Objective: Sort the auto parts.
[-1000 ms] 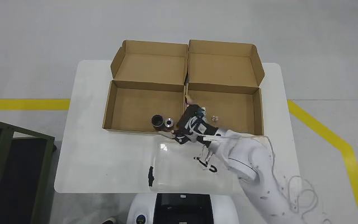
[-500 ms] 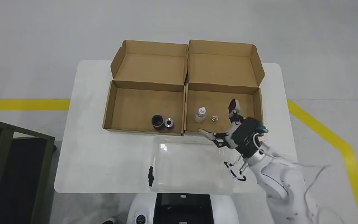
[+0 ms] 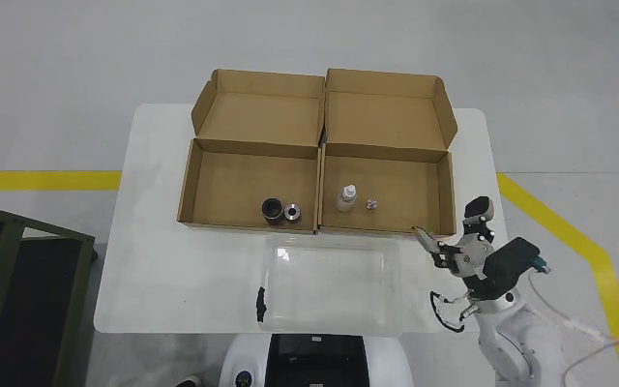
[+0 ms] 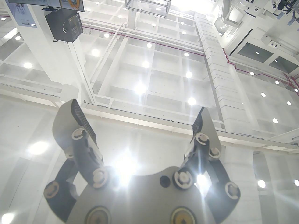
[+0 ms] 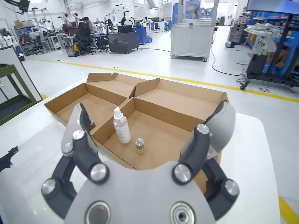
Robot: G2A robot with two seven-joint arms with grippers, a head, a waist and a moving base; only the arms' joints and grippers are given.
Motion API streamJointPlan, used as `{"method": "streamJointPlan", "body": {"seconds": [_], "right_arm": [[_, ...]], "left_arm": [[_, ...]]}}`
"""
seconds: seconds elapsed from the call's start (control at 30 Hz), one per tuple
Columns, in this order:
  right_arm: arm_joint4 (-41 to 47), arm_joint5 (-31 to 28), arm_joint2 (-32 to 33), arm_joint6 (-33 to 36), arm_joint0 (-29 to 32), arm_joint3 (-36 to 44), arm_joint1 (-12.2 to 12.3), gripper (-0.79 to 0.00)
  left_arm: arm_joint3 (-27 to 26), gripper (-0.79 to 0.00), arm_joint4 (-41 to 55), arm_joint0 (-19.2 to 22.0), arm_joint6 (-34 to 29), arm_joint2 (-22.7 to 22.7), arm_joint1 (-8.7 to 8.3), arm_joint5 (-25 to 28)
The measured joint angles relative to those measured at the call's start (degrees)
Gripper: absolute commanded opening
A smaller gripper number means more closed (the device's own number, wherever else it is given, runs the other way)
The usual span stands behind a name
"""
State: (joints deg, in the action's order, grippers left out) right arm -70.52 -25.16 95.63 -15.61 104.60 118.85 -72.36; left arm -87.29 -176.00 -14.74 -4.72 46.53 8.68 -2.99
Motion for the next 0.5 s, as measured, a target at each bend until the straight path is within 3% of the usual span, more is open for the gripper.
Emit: {"method": "streamJointPlan", "body": {"seconds": [0.5], "right_arm": [[1.1, 0.8, 3.7, -3.3, 3.9, -1.0, 0.1, -0.001]], "left_arm": [[0.0, -0.001, 0.0, 0.0, 0.0, 0.0, 0.0, 0.0]]}}
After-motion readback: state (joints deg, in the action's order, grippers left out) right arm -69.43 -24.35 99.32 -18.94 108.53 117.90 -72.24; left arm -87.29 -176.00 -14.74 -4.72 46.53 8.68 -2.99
